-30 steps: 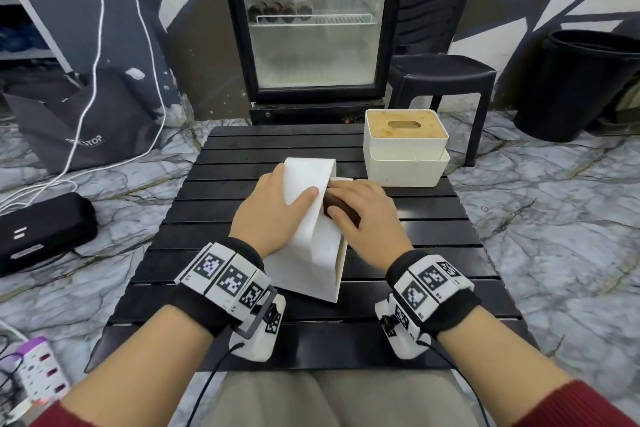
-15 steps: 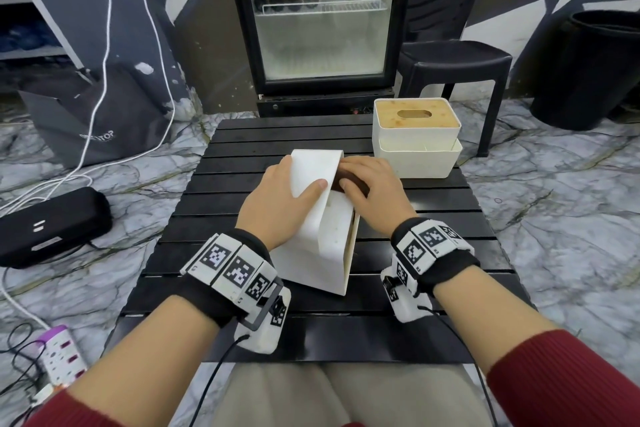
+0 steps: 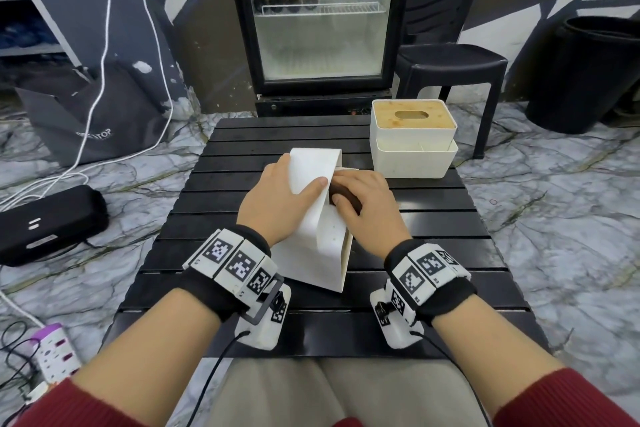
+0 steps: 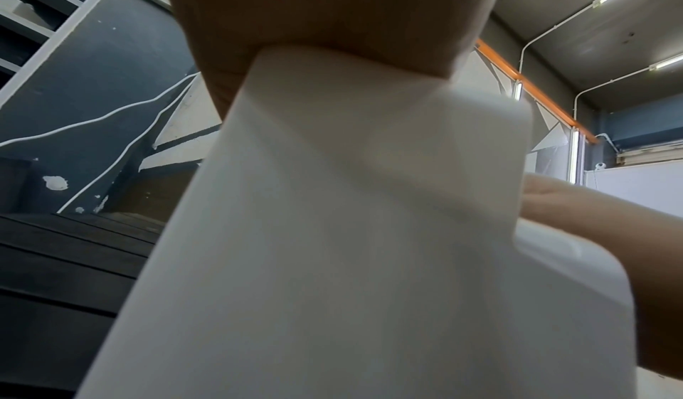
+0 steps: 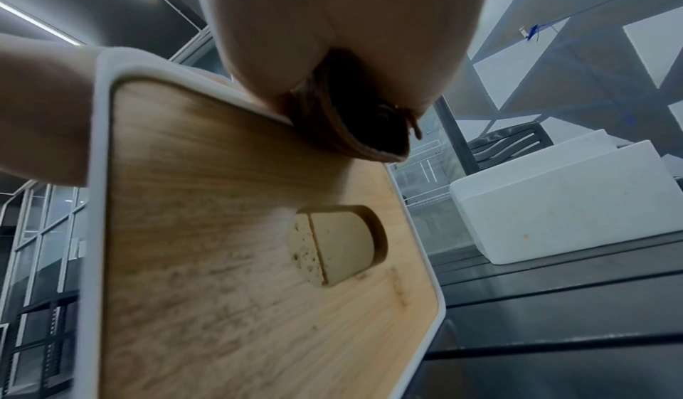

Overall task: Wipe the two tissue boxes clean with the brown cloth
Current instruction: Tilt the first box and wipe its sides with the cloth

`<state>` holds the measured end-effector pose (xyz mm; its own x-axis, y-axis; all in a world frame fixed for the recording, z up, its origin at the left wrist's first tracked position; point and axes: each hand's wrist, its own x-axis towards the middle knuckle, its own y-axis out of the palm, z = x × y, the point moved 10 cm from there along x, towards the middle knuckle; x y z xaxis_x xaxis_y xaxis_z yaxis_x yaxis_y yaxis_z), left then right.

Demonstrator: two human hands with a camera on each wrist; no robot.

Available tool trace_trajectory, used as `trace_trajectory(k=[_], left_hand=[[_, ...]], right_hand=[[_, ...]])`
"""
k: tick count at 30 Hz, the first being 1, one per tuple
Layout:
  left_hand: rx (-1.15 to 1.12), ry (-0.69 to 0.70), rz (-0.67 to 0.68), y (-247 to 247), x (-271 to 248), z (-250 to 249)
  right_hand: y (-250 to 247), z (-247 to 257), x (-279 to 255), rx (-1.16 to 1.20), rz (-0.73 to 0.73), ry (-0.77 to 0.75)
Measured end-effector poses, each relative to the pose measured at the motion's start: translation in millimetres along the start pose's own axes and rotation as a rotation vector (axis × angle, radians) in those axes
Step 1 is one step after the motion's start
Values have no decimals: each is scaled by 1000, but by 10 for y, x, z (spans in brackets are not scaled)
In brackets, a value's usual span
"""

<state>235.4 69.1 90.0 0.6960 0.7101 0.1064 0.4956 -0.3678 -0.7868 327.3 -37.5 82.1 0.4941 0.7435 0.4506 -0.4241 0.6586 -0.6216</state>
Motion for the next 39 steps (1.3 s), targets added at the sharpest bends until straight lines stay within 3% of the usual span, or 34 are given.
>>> trace_trajectory(k=[25, 39], left_hand=[[-40, 18, -29, 19, 27, 23], [-29, -11, -23, 101, 279, -12]], right_hand=[[13, -158, 259, -16, 69, 37], [-331, -125, -101, -68, 54, 65]])
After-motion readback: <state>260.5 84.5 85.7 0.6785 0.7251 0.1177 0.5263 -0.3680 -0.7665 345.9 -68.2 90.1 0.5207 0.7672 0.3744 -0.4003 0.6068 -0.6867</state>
